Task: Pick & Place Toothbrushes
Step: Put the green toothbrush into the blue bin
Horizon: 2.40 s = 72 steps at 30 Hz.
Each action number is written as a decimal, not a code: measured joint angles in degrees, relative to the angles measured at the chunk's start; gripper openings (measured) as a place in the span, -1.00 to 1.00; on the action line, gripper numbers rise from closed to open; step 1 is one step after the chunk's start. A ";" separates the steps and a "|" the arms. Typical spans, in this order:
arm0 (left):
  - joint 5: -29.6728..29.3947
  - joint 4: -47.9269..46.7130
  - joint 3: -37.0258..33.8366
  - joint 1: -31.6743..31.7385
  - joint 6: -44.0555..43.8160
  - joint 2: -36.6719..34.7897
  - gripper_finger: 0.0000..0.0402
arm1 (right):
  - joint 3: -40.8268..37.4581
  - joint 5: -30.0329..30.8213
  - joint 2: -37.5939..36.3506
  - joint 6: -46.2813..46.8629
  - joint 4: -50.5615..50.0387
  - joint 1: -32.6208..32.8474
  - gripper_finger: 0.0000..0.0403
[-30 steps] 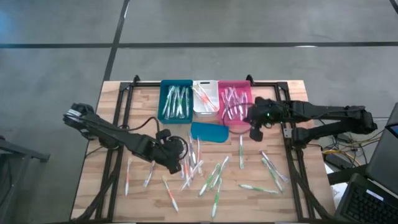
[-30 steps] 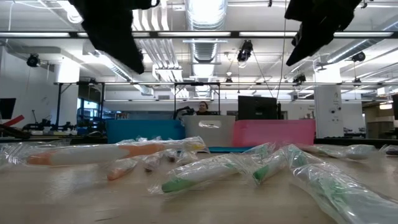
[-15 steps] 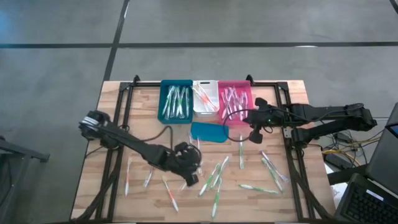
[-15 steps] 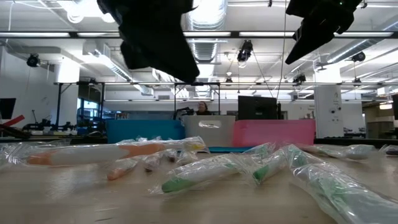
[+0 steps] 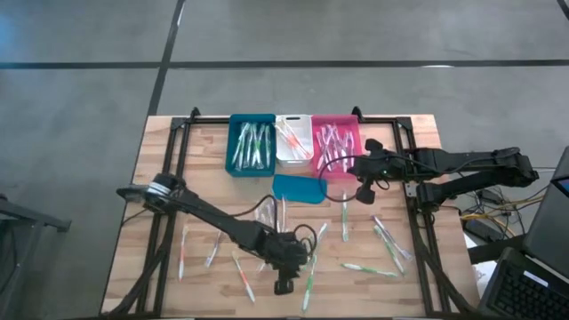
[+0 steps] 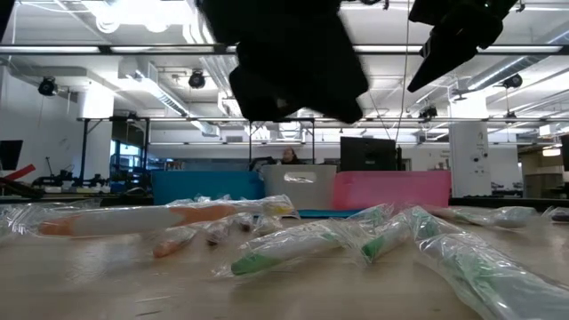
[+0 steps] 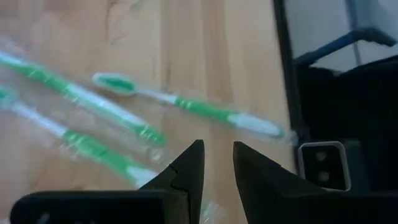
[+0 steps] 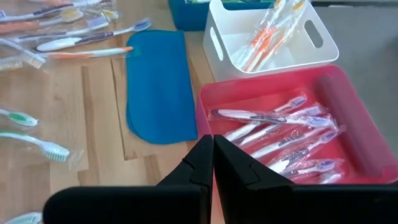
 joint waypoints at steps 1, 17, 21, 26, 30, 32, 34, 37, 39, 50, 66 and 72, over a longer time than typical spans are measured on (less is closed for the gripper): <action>0.02 -0.09 0.82 0.00 -1.11 0.36 -0.55 | -0.06 0.00 0.00 0.53 -0.09 -0.02 -0.96; -23.49 -13.45 3.33 -4.57 -21.85 1.01 -0.05 | -0.34 -0.12 0.07 2.82 -1.35 0.00 -0.96; -23.58 -13.54 3.28 -4.61 -25.04 2.75 -0.06 | -0.38 -0.13 0.07 2.87 -1.30 0.00 -0.96; -23.58 -13.37 3.26 -4.71 -27.21 4.31 -0.09 | -0.53 -0.15 0.07 3.25 -1.33 0.00 -0.96; -23.44 -12.80 3.24 -4.87 -28.29 5.73 -0.09 | -0.73 -0.14 0.07 3.27 -1.30 0.00 -0.96; -22.72 -11.97 3.22 -4.89 -28.50 6.35 -0.09 | -0.84 -0.15 0.07 3.43 -1.30 0.00 -0.96; -21.75 -10.72 3.22 -4.95 -28.63 7.05 -0.09 | -0.92 -0.15 0.07 3.45 -1.30 -0.02 -0.96; -21.59 -9.53 3.19 -5.03 -28.43 8.08 -0.09 | -1.11 -0.14 0.07 3.50 -1.29 0.00 -0.96; -21.70 -9.55 3.25 -5.03 -28.44 8.70 -0.09 | -1.24 -0.15 0.07 3.47 -1.28 0.00 -0.96; -24.21 -9.72 3.32 -5.11 -29.81 9.71 -0.30 | -2.31 -0.13 0.07 3.49 -1.22 0.00 -0.96; -33.59 -9.83 3.77 -4.50 -25.37 5.40 -0.89 | -2.74 -0.15 0.04 3.67 -1.44 0.00 -0.96; -46.19 -21.61 3.30 -3.74 -23.79 -2.29 -0.86 | -2.74 -0.54 0.04 4.40 -1.78 0.00 -0.96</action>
